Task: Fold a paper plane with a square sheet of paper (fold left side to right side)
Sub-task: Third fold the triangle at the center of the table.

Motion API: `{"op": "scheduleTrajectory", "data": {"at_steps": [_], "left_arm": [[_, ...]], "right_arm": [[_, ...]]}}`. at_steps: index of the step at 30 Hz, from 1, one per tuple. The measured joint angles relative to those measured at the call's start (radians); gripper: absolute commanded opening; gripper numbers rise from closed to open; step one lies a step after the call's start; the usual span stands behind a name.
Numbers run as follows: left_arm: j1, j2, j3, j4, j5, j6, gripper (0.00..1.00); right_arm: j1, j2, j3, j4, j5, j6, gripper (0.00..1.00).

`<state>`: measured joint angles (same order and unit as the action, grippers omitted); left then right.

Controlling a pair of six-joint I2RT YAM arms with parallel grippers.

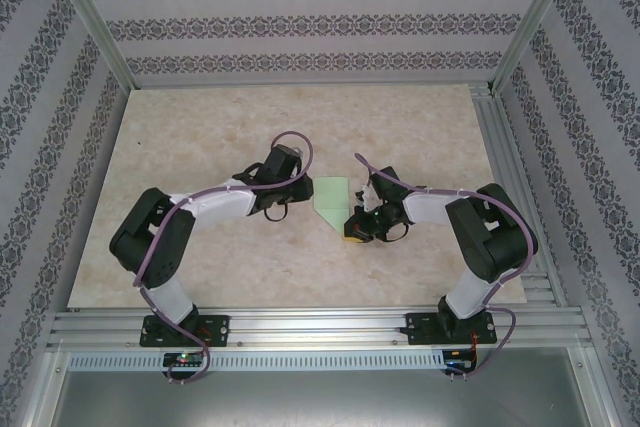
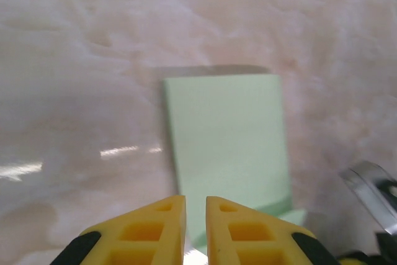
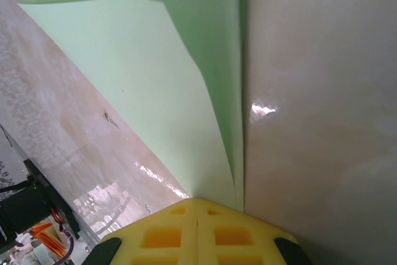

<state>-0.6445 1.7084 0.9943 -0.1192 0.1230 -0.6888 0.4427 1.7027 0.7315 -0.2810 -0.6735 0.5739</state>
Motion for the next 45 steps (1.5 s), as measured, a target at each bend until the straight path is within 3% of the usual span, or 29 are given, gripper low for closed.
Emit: {"op": "scheduleTrajectory", "data": {"at_steps": [9,22,45], "left_arm": [[-0.169,0.036,-0.045,0.029,0.091,-0.083,0.17],[-0.174,0.122,-0.063,0.121,0.093,-0.175,0.16],[-0.197,0.148,-0.058,0.149,0.069,-0.196,0.13]], "right_arm": [[0.0,0.0,0.002,-0.002,0.0,0.0,0.0],[0.0,0.0,0.006,-0.014,0.004,0.0,0.0],[0.0,0.0,0.006,-0.017,0.005,0.0,0.0]]}}
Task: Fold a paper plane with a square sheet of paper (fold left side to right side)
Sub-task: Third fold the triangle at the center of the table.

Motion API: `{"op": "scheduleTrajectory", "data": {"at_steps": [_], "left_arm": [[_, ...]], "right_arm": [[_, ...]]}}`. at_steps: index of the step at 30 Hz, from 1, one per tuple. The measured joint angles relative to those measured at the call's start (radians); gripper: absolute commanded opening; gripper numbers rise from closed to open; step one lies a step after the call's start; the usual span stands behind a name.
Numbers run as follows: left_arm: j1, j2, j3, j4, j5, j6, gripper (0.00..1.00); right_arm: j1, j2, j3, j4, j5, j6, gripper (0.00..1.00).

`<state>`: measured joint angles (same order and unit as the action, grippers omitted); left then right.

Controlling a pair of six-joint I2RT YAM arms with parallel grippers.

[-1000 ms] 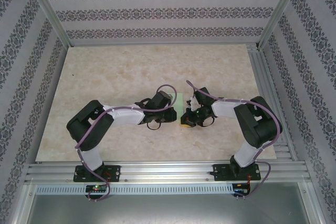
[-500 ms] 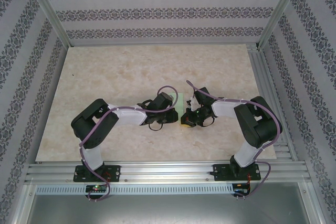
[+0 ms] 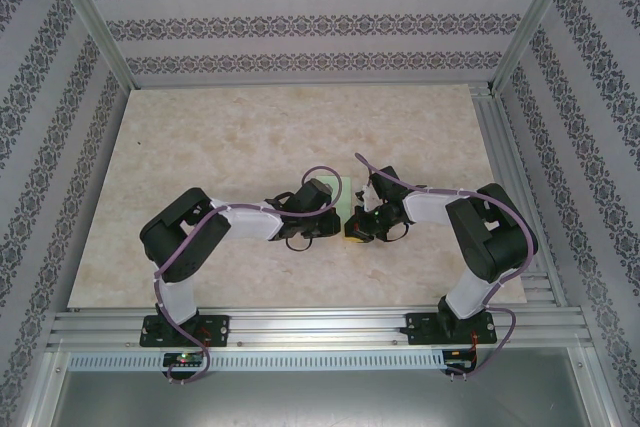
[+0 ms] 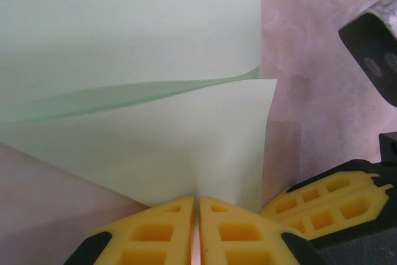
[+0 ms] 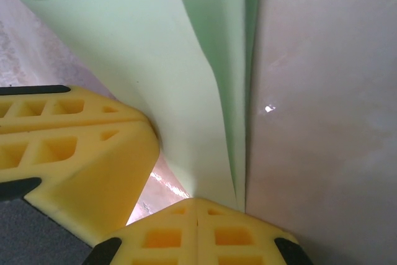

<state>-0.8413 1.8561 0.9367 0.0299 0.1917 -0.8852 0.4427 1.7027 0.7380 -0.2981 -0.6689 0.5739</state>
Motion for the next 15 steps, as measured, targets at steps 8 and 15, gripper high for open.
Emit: {"op": "scheduleTrajectory", "data": {"at_steps": [8,15], "left_arm": [[-0.004,0.0,0.022,-0.042,-0.077,0.009,0.13],[0.037,0.0,0.024,-0.046,-0.097,0.031,0.13]], "right_arm": [[0.0,0.0,0.0,-0.001,0.0,0.0,0.0],[0.0,0.0,0.0,-0.001,0.001,-0.003,0.0]]}}
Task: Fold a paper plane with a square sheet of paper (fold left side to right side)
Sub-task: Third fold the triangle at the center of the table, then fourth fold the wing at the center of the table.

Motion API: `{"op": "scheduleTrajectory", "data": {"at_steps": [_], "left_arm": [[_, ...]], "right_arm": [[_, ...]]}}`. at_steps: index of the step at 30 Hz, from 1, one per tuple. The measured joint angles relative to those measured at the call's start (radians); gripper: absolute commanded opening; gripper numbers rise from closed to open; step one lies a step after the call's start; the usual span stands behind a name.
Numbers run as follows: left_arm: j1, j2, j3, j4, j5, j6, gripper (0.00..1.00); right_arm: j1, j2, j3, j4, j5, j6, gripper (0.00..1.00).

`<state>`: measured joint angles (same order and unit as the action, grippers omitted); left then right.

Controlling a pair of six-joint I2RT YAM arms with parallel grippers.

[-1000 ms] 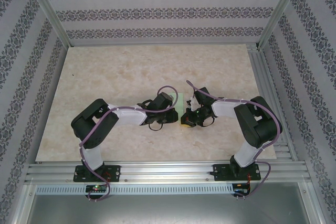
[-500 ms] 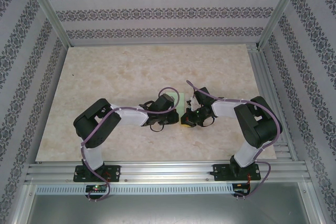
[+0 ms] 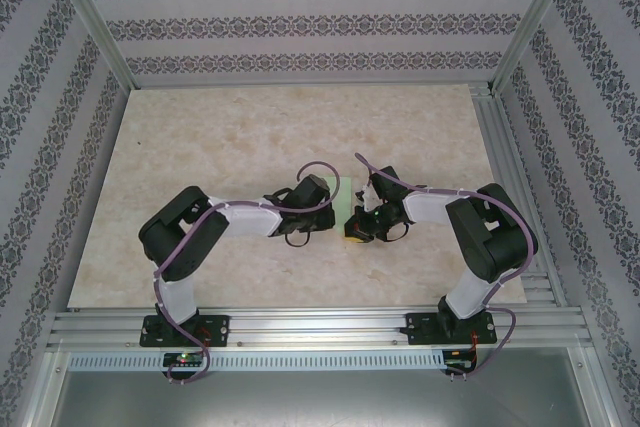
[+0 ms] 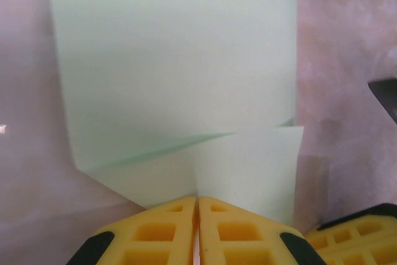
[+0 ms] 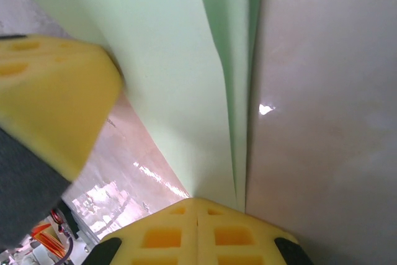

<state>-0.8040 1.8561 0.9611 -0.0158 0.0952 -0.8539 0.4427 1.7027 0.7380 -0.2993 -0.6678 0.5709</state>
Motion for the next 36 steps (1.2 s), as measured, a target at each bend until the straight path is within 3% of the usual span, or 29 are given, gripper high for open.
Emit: {"op": "scheduleTrajectory", "data": {"at_steps": [15,20,26,32,36], "left_arm": [[0.136,-0.003,-0.006,0.004,0.0,0.072,0.14],[0.214,-0.029,-0.006,-0.029,-0.026,0.11,0.28],[0.261,-0.195,-0.008,-0.11,-0.057,0.144,0.53],[0.26,-0.366,-0.04,-0.113,0.004,0.13,0.58],[0.253,-0.38,-0.096,-0.109,0.068,0.09,0.6]], "right_arm": [[0.0,0.0,0.002,-0.005,0.002,-0.011,0.0],[0.0,-0.015,0.001,-0.015,0.013,-0.014,0.05],[0.0,-0.128,-0.008,-0.082,0.072,-0.017,0.23],[-0.014,-0.307,0.032,-0.144,0.119,-0.043,0.35],[-0.018,-0.323,0.074,-0.155,0.135,-0.075,0.33]]}}
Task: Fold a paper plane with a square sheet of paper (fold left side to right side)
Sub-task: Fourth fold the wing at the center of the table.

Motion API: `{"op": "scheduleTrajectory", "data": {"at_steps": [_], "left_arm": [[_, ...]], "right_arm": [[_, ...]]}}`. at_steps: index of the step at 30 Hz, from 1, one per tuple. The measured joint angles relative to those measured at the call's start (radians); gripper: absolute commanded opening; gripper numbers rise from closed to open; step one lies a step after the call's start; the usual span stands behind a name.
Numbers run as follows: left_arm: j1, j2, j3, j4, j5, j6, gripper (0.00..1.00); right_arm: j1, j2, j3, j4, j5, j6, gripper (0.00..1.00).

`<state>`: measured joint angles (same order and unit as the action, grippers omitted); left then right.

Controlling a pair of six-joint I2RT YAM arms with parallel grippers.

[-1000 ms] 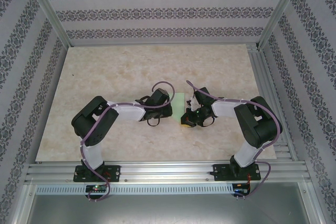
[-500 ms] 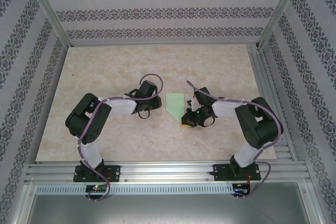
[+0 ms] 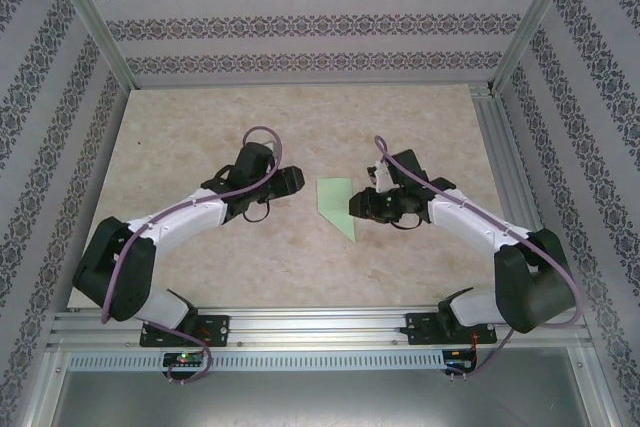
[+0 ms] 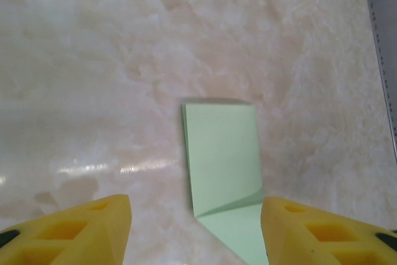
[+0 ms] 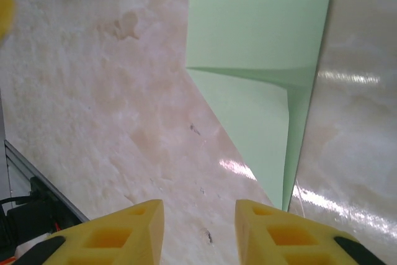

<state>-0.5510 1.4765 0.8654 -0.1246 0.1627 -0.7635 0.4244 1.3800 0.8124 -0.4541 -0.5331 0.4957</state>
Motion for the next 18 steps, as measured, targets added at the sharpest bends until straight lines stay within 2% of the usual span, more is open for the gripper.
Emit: {"op": "scheduleTrajectory", "data": {"at_steps": [3,6,12,18], "left_arm": [[-0.017,0.021,-0.034,0.004,0.041,-0.032,0.61],[-0.037,0.066,-0.056,0.043,0.084,-0.072,0.64],[-0.056,0.17,-0.069,0.13,0.144,-0.144,0.81],[-0.068,0.2,-0.068,0.167,0.168,-0.171,0.81]], "right_arm": [[0.005,0.034,0.01,0.026,-0.023,-0.008,0.3],[0.017,0.119,0.026,0.047,-0.037,-0.018,0.34],[0.011,0.256,0.059,0.077,-0.028,-0.028,0.36],[0.005,0.336,0.103,0.092,-0.014,-0.053,0.35]]}}
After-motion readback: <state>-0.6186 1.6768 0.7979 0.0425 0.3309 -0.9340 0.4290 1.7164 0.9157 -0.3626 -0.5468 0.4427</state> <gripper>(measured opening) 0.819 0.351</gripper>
